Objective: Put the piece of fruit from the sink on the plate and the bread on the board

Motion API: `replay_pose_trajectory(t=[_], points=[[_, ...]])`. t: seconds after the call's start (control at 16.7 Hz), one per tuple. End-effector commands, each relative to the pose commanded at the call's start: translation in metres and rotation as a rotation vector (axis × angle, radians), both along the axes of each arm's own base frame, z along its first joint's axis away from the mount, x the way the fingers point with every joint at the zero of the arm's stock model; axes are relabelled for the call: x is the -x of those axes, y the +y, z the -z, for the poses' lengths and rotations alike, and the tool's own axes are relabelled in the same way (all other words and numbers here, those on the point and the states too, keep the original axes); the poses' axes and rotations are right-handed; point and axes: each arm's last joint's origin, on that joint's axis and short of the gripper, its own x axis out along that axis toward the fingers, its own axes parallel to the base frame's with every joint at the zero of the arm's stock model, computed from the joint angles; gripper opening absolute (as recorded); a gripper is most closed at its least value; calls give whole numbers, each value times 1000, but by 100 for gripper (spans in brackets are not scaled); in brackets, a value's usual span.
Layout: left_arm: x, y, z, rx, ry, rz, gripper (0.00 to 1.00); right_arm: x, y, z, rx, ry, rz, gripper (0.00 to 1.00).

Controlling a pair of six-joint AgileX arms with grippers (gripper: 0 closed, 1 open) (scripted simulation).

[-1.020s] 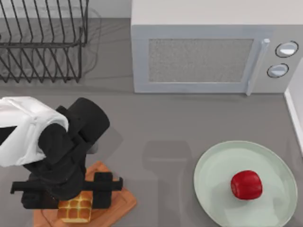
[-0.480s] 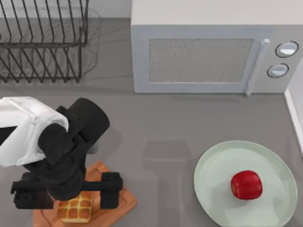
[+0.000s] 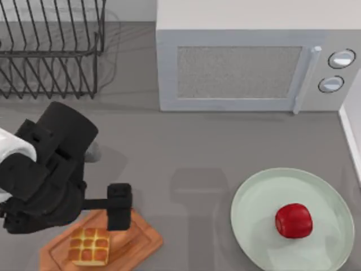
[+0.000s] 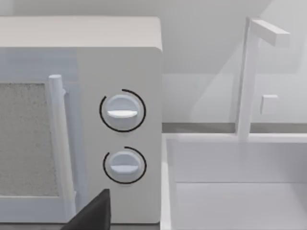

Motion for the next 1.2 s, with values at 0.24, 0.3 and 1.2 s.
replay_pose_trajectory(t=[0.24, 0.3, 1.2], points=[[17, 34, -17, 93, -270, -9, 100, 0, 0, 0, 0, 0, 0, 100], [23, 43, -20, 109, -350, -13, 100, 0, 0, 0, 0, 0, 0, 100], [85, 111, 5, -77, -1329, -107, 100, 0, 0, 0, 0, 0, 0, 100]])
